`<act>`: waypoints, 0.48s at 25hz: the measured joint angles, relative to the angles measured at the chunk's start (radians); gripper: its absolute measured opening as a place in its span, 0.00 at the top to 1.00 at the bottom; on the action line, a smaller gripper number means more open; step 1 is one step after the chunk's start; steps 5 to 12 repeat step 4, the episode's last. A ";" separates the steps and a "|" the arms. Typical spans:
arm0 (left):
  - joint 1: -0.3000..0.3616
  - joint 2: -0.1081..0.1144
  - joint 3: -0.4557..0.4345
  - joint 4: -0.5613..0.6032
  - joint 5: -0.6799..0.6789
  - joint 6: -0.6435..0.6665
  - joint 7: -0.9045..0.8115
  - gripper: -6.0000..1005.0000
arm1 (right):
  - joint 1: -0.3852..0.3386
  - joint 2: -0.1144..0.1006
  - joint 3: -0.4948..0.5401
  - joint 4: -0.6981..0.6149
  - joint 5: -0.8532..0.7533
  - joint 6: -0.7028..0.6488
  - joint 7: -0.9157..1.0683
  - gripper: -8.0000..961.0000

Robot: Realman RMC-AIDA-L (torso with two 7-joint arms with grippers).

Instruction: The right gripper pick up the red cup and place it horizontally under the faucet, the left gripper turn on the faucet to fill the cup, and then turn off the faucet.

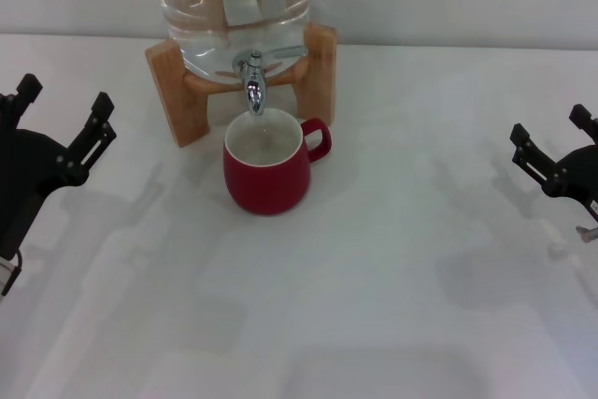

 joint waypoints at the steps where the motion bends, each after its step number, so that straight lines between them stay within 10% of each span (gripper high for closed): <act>1: 0.000 0.000 0.000 0.000 0.000 0.000 0.000 0.13 | 0.000 0.000 0.000 0.000 0.000 0.000 0.000 0.11; 12: 0.000 0.001 0.000 0.000 0.000 0.000 0.000 0.13 | 0.000 0.000 0.000 0.002 -0.003 0.001 -0.001 0.11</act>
